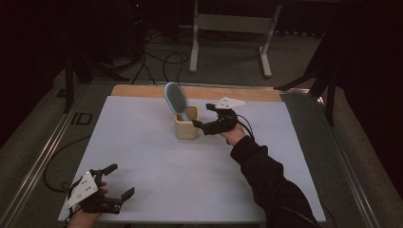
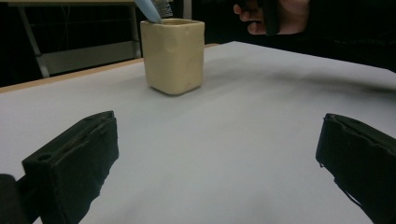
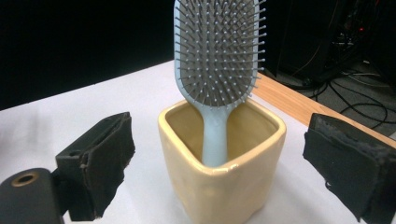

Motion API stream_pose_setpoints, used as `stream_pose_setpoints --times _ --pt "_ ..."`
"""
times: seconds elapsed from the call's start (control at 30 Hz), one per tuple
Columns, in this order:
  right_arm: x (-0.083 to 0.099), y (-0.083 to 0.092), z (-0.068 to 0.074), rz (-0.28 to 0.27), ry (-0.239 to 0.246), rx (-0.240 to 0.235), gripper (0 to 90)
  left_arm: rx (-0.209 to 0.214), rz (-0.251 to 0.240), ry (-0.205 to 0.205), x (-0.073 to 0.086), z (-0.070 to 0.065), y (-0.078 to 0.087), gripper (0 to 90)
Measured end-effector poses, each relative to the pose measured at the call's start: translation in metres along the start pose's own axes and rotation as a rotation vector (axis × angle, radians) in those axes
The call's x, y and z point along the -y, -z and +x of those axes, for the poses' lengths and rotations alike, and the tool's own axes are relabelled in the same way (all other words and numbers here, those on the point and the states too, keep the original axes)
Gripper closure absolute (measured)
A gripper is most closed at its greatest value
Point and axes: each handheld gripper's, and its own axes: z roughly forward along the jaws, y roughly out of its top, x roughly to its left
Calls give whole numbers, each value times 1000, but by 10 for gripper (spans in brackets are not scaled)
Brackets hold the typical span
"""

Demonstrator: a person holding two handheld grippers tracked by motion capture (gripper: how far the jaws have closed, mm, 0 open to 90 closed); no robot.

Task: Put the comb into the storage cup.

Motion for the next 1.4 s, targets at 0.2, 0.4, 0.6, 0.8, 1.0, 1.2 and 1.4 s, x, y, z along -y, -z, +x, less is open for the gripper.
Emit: stream_pose_setpoints --times 0.2,0.4,0.6,0.8,1.0,1.2,1.4 --pt "4 7 2 10 4 8 81 0 0 1 0 0 0 0" --pt "10 19 4 8 11 13 81 1 0 2 0 0 0 0" --pt "20 36 5 20 19 28 81 1 1 -1 0 0 0 0" --pt "30 48 5 16 10 38 81 1 0 -2 -1 0 0 0" --pt "46 66 6 9 -6 53 81 2 -1 2 0 0 0 0" --pt "60 80 7 27 -3 64 81 2 1 1 0 0 -1 0" --pt "70 94 10 38 -10 72 81 2 1 2 0 0 -1 0"
